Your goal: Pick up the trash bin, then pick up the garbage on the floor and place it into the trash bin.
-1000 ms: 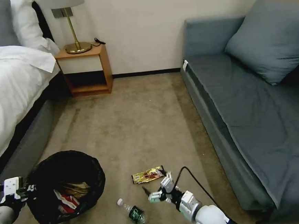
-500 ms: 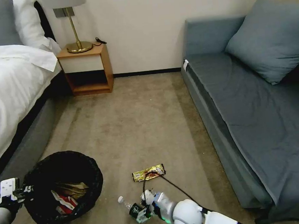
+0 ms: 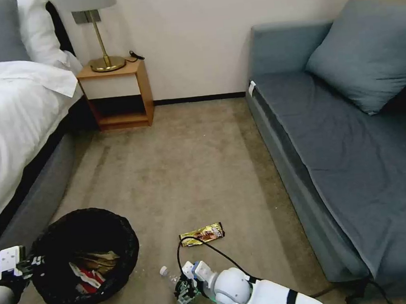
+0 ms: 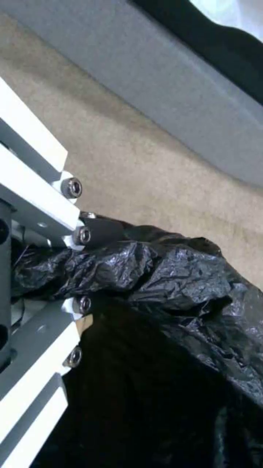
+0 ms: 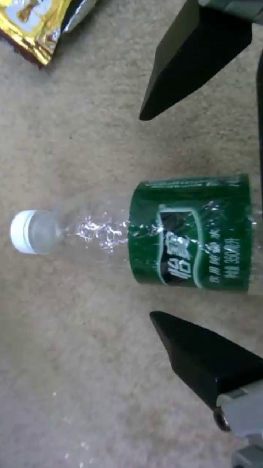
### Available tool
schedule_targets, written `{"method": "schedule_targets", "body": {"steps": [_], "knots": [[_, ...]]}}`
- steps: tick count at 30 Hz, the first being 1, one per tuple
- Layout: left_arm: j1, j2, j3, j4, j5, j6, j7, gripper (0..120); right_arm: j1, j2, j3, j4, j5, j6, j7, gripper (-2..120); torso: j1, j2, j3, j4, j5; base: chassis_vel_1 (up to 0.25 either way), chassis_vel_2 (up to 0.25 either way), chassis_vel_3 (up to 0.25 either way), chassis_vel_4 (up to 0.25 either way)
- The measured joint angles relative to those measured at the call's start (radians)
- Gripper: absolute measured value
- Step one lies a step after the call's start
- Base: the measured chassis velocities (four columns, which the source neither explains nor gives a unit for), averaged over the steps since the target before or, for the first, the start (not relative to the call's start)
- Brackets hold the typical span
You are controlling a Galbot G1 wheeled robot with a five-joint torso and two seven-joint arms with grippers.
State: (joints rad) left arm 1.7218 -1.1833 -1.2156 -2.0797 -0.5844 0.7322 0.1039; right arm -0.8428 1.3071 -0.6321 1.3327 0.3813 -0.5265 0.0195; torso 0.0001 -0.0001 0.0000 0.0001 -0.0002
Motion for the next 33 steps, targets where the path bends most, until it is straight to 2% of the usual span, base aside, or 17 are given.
{"method": "schedule_targets", "body": {"steps": [3, 5, 6, 9, 12, 13, 14, 19, 23, 29, 33], "knots": [[-0.003, 0.003, 0.000, 0.000, -0.001, 0.000, 0.000, 3, 0.016, 0.022, -0.011, -0.023, -0.002, -0.020, 0.000, 85, 0.000, 0.000, 0.000, -0.0001, 0.0000, 0.000, 0.000, 0.000, 0.000], [-0.004, 0.003, 0.000, 0.000, -0.001, 0.000, 0.000, 3, 0.018, 0.025, -0.014, -0.024, -0.002, -0.022, -0.001, 82, 0.000, 0.000, 0.000, -0.0001, 0.0001, 0.000, 0.000, 0.000, 0.000], [-0.004, 0.003, 0.000, 0.000, -0.001, 0.000, 0.000, 3, 0.020, 0.028, -0.019, -0.025, -0.002, -0.025, -0.004, 73, 0.000, 0.000, 0.000, -0.0001, 0.0001, 0.000, 0.000, 0.000, 0.000], [-0.004, 0.003, 0.001, 0.000, -0.001, 0.000, 0.000, 3, 0.019, 0.030, -0.022, -0.025, -0.005, -0.027, -0.006, 66, 0.000, 0.000, 0.000, -0.0001, 0.0001, 0.000, 0.000, 0.000, 0.000], [-0.005, 0.003, 0.002, 0.000, -0.001, 0.000, 0.000, 3, 0.015, 0.033, -0.024, -0.024, -0.013, -0.028, -0.009, 51, 0.000, 0.000, 0.000, -0.0002, 0.0000, 0.000, 0.000, 0.000, 0.000], [-0.005, 0.003, 0.002, 0.000, -0.001, 0.000, 0.000, 3, 0.015, 0.033, -0.024, -0.024, -0.013, -0.028, -0.009, 51, 0.000, 0.000, 0.000, -0.0002, 0.0000, 0.000, 0.000, 0.000, 0.000], [-0.005, 0.003, 0.002, 0.000, -0.001, 0.000, 0.000, 3, 0.013, 0.034, -0.024, -0.024, -0.016, -0.028, -0.009, 44, 0.000, 0.000, 0.000, -0.0001, 0.0001, 0.000, 0.000, 0.000, 0.000], [-0.004, 0.003, 0.002, -0.001, -0.001, 0.000, -0.001, 3, 0.006, 0.031, -0.020, -0.015, -0.023, -0.028, -0.010, 30, 0.000, 0.000, 0.000, -0.0001, 0.0001, 0.000, 0.000, 0.000, 0.000], [-0.004, 0.002, 0.002, -0.004, -0.002, 0.000, -0.001, 3, -0.006, 0.023, -0.003, 0.005, -0.027, -0.028, -0.011, 22, 0.000, 0.000, 0.000, -0.0001, 0.0002, 0.000, 0.000, 0.000, 0.000], [-0.009, 0.001, 0.005, -0.004, -0.004, 0.000, -0.003, 3, -0.033, -0.019, 0.072, 0.087, -0.017, -0.031, -0.010, 20, 0.000, 0.000, 0.000, 0.0000, 0.0003, 0.000, 0.000, 0.000, 0.000], [-0.011, 0.002, 0.005, -0.006, -0.010, 0.000, -0.006, 3, -0.097, -0.130, 0.233, 0.309, 0.089, -0.031, 0.026, 20, 0.000, 0.000, 0.000, -0.0004, 0.0003, 0.000, 0.000, 0.000, 0.000]]}}
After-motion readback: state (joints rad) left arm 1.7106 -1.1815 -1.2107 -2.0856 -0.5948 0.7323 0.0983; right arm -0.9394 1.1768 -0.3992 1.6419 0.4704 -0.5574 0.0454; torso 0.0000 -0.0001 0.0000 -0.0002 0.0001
